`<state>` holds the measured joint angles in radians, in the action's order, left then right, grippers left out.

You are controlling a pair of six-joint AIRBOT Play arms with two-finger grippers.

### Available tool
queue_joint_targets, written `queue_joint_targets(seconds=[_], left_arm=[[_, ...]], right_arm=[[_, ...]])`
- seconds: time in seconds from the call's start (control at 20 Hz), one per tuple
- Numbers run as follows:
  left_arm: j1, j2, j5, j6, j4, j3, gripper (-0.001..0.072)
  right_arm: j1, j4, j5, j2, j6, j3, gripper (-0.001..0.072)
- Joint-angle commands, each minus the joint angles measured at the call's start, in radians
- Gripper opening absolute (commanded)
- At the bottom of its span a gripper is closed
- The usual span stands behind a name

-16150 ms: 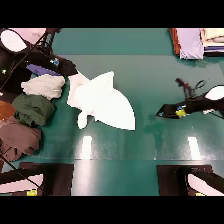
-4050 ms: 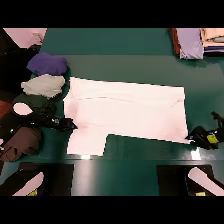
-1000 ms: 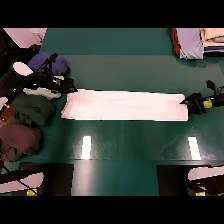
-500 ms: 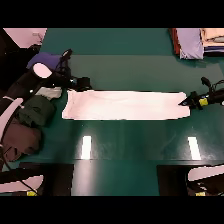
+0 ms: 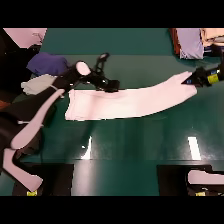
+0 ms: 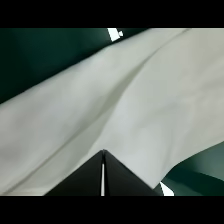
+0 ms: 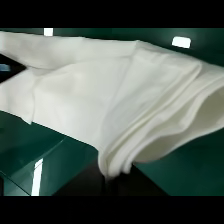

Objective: Fold the shirts.

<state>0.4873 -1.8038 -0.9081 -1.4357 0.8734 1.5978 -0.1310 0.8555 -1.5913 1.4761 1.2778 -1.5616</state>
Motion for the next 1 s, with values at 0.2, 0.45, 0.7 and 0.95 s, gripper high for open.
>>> queue_joint_targets(seconds=[0.2, 0.45, 0.7, 0.95], left_arm=[[0.101, -0.166, 0.003, -0.015, -0.025, 0.095, 0.0023], [0.103, -0.168, 0.010, -0.028, -0.024, 0.095, 0.0023], [0.085, -0.159, -0.042, -0.028, 0.002, 0.098, 0.0022], [-0.024, -0.052, -0.089, -0.031, 0.066, 0.097, 0.0022]], right_arm=[[0.253, 0.000, 0.071, -0.039, 0.105, -0.241, 0.0013], [0.378, -0.001, 0.100, -0.039, 0.109, -0.254, 0.0013], [0.473, -0.001, 0.164, -0.039, 0.109, -0.253, 0.0014], [0.541, -0.001, 0.235, -0.039, 0.100, -0.253, 0.0013]])
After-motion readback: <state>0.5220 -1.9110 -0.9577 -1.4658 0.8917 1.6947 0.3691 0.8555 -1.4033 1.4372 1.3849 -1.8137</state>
